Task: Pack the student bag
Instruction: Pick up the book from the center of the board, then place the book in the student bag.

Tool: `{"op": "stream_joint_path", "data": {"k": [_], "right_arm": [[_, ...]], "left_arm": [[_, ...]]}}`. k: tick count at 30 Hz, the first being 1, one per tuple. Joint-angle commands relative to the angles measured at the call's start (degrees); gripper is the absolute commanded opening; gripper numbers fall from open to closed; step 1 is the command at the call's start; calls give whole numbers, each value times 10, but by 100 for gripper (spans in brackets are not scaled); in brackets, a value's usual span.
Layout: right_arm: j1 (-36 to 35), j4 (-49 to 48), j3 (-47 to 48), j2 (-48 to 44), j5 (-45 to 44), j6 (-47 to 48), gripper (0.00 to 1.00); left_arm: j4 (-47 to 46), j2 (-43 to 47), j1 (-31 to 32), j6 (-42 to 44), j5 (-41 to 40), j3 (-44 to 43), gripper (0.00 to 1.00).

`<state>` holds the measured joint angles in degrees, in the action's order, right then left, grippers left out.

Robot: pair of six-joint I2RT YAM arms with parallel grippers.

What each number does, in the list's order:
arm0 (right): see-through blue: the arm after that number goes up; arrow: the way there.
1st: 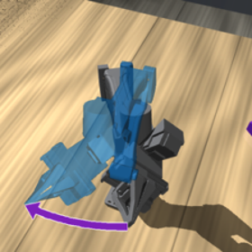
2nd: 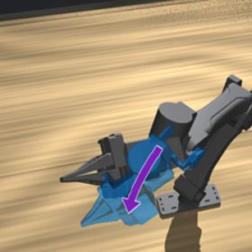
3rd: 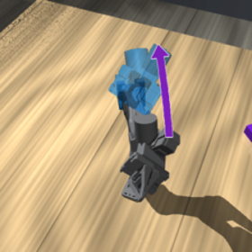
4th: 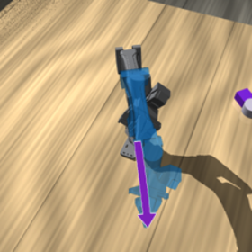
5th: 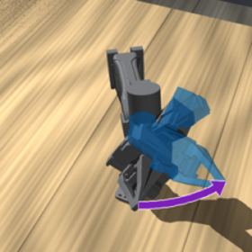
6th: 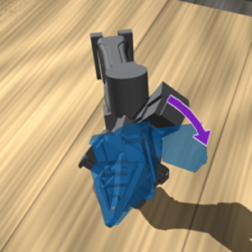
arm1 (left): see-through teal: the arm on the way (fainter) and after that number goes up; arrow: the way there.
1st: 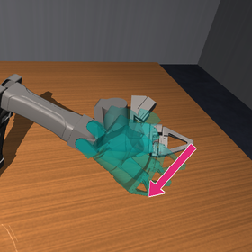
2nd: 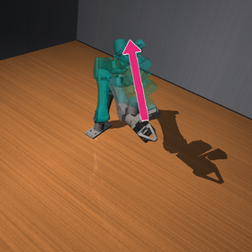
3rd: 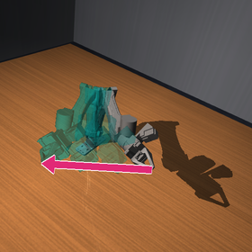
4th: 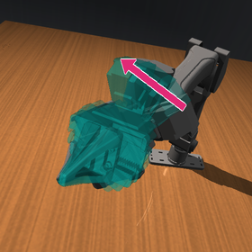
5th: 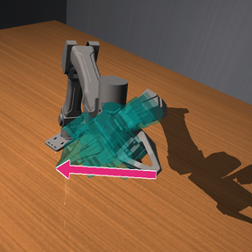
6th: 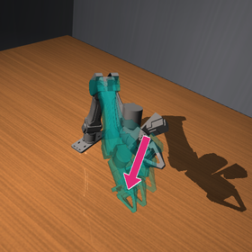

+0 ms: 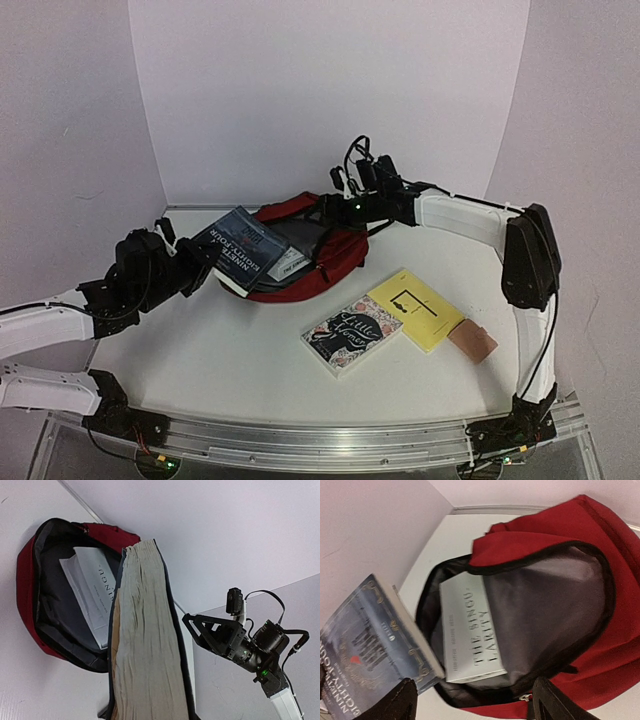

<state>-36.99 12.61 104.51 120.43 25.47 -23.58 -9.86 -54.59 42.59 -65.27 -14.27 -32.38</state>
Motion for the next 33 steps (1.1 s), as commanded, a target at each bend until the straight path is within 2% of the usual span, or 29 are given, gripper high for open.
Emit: {"op": "stream_joint_path", "data": {"k": [1, 10, 14, 16, 18, 24, 25, 29, 33], "right_arm": [[30, 47, 48, 52, -40, 26, 80], [43, 46, 120, 138, -5, -3, 85], [44, 41, 156, 169, 38, -21, 83], [44, 38, 183, 190, 61, -34, 76], [44, 36, 214, 211, 84, -46, 64], [43, 18, 255, 214, 131, -74, 8], [44, 15, 263, 209, 146, -82, 2], [43, 6, 278, 186, 201, -97, 0], [43, -14, 250, 151, 236, -85, 0]], "left_arm": [[-40, -10, -24, -40, 40, -22, 0], [-81, -56, -98, -79, 123, -11, 0], [-130, -98, -132, -109, 191, 0, 0], [-162, -119, -147, -129, 220, 8, 0], [-172, -133, -154, -138, 240, 5, 0], [-138, -136, -159, -138, 259, -14, 0], [-125, -132, -161, -137, 263, -16, 0], [-71, -122, -165, -129, 279, -27, 0], [-52, -137, -168, -129, 283, -25, 0]]}}
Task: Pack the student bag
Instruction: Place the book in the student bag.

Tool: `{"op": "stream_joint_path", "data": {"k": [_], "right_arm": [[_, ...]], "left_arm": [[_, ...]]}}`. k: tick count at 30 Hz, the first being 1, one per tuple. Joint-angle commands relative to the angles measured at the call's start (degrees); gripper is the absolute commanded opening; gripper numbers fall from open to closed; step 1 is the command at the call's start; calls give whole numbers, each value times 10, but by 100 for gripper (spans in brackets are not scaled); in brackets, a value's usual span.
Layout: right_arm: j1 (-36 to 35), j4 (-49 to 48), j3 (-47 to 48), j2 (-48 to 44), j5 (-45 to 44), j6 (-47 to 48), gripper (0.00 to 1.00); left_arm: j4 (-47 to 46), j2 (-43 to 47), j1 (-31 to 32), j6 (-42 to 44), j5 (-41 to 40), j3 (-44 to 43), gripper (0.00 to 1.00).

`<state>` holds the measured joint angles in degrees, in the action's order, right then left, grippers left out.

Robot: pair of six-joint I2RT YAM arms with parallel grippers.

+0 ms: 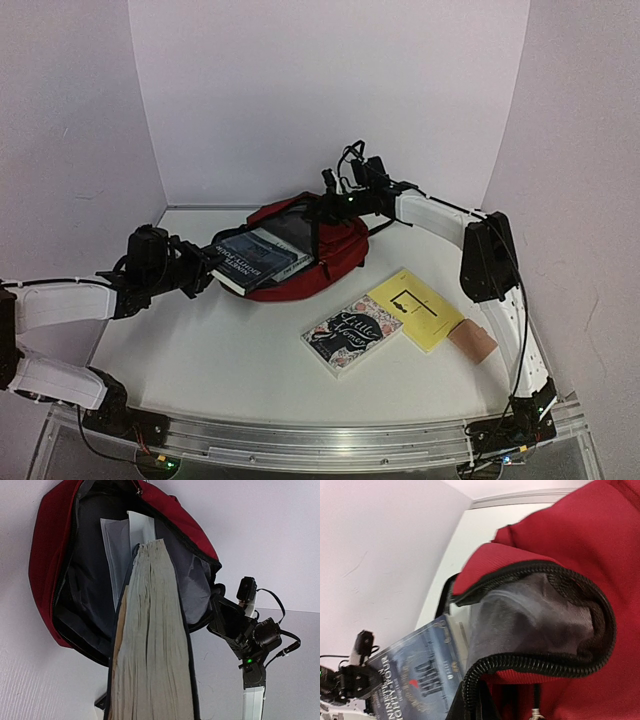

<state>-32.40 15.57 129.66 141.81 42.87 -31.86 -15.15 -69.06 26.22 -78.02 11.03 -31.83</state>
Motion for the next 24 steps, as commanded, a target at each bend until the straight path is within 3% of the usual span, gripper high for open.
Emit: {"op": "stream_joint_path", "data": {"k": [1, 13, 24], "right_arm": [[-3, -46, -5, -67, 68, -1, 0], [-16, -53, -15, -100, 142, 5, 0], [-23, -53, -21, -92, 161, -2, 0]], "left_arm": [[-6, -2, -6, -2, 36, -32, 0], [-107, -148, -30, -20, 105, -82, 0], [-139, -296, -31, 4, 116, -214, 0]]}}
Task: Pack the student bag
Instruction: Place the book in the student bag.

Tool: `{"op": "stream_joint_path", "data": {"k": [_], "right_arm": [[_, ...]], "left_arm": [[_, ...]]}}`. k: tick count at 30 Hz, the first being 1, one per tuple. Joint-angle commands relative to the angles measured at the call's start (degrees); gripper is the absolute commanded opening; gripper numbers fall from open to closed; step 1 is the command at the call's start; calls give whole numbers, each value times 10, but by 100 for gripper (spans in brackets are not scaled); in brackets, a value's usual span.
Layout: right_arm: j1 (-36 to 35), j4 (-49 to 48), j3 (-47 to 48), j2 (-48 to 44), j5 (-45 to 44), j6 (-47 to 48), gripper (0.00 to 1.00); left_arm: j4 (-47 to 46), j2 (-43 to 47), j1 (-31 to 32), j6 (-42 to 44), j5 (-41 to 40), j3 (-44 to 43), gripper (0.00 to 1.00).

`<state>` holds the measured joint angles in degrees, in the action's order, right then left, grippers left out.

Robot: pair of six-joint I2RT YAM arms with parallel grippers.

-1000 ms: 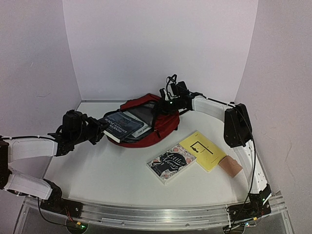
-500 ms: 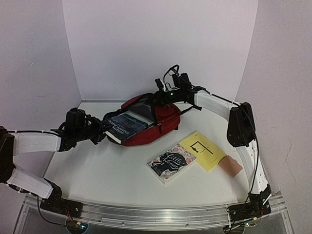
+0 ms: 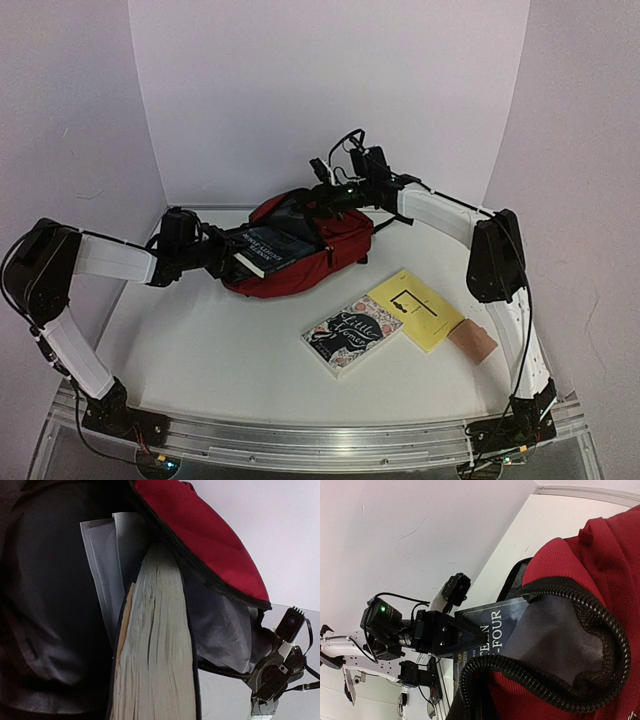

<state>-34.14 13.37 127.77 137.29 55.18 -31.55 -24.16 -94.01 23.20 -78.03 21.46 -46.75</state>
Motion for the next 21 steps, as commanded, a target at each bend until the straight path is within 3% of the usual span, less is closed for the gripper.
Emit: {"op": "stream_joint_path", "data": {"k": [1, 6, 13, 16, 18, 21], "right_arm": [[-6, -31, -4, -48, 40, -7, 0], [-6, -31, -28, -65, 44, -3, 0], [-6, -32, -28, -63, 39, -2, 0], [-6, -33, -32, -62, 33, -2, 0], [-6, -34, -30, -59, 31, -3, 0], [-6, -38, -30, -57, 31, -8, 0]], "left_arm": [[-59, -62, -4, 3, 13, -77, 0], [-122, -93, -24, -32, 15, -65, 0], [-112, -184, -8, -13, 50, -173, 2], [-99, -199, -1, -8, 53, -200, 15], [-81, -177, -1, -1, 36, -179, 33], [-24, -115, -1, 31, -5, -131, 51]]}}
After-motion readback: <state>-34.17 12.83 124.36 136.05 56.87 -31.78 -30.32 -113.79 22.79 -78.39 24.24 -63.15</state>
